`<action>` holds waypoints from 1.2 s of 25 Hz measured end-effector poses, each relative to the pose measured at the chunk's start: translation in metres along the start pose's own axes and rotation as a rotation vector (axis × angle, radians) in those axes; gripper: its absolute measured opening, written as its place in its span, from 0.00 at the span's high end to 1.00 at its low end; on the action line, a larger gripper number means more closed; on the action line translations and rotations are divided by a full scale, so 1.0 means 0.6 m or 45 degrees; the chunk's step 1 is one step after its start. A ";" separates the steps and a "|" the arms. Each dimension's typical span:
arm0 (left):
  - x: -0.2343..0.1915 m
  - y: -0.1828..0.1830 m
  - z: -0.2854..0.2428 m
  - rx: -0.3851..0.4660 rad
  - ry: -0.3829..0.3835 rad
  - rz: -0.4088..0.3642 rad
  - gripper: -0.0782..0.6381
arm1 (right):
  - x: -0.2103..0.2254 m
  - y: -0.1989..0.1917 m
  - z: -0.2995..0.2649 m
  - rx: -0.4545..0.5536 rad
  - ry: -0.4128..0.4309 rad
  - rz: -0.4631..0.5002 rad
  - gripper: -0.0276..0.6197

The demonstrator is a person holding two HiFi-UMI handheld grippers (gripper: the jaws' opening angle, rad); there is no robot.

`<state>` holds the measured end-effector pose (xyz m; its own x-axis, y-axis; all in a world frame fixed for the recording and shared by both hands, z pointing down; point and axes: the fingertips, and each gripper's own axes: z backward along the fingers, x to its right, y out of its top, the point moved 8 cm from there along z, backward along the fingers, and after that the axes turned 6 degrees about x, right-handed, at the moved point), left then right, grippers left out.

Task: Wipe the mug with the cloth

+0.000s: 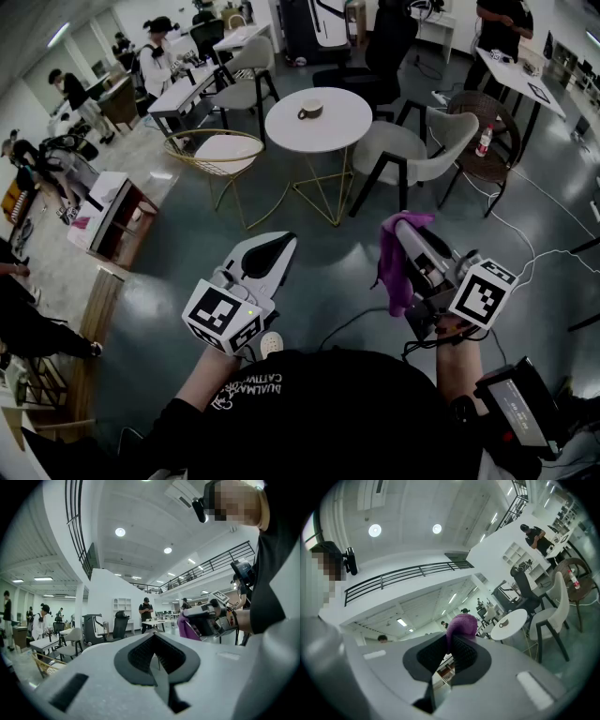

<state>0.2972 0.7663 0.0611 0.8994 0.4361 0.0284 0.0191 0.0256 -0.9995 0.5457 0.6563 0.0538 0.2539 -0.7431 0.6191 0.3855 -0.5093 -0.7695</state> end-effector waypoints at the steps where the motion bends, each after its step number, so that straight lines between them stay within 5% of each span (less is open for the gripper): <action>1: -0.001 0.001 0.001 0.002 0.001 0.003 0.89 | 0.000 0.000 0.000 0.001 0.000 0.001 0.91; 19: -0.057 -0.044 0.006 -0.019 0.107 0.183 0.89 | 0.037 -0.022 -0.057 -0.105 -0.003 0.036 0.91; 30: -0.223 -0.090 -0.102 -0.009 0.081 0.323 0.89 | 0.152 -0.014 -0.203 -0.199 -0.132 -0.037 0.91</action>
<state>0.2024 0.6514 0.1105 0.9015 0.3702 -0.2241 -0.2078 -0.0839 -0.9746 0.4577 0.5400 0.0979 0.3380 -0.6824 0.6481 0.2534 -0.5972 -0.7610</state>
